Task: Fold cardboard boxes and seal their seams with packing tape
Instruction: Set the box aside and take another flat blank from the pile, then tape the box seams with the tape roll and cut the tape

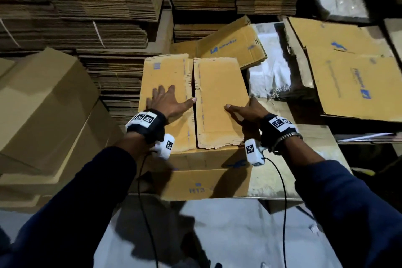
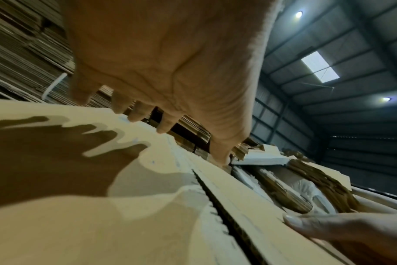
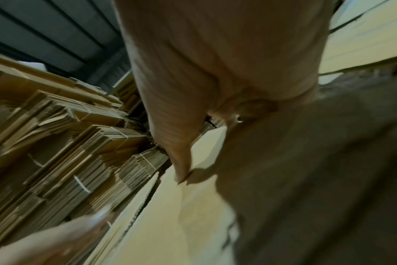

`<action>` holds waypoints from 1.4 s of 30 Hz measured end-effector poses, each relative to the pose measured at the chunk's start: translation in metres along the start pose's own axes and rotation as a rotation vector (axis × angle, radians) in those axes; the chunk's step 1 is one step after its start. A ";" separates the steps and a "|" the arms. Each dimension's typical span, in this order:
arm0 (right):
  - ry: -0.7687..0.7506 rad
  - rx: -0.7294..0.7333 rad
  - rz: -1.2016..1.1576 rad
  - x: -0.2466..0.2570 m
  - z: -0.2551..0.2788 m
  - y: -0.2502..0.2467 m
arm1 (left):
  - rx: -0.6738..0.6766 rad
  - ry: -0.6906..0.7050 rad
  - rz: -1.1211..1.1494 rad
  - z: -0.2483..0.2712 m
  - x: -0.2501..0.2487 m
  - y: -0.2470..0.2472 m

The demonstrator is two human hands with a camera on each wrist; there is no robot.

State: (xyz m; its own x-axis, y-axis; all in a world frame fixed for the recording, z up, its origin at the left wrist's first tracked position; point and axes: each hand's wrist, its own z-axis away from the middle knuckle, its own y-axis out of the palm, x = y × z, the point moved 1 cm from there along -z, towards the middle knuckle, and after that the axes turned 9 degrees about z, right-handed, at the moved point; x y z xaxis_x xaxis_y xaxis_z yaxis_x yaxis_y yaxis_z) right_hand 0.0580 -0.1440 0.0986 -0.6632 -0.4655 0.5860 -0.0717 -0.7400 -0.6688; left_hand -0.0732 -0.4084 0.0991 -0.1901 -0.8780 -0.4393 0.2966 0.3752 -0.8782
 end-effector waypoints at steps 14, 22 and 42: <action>0.072 0.103 0.227 -0.029 -0.021 -0.025 | 0.213 0.111 -0.009 -0.077 -0.062 0.055; -0.035 0.198 0.352 -0.102 -0.044 0.021 | 0.524 0.112 0.055 -0.048 -0.023 0.174; 0.078 0.062 0.446 -0.175 -0.106 0.042 | 0.434 0.297 -0.102 -0.094 -0.043 0.224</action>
State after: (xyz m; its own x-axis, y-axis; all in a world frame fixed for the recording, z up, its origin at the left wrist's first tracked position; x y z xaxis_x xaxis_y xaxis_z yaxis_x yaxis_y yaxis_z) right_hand 0.0918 -0.0424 -0.0803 -0.6734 -0.7092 0.2088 0.2768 -0.5037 -0.8183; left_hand -0.0863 -0.2592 -0.0966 -0.4759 -0.7580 -0.4459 0.6109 0.0798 -0.7877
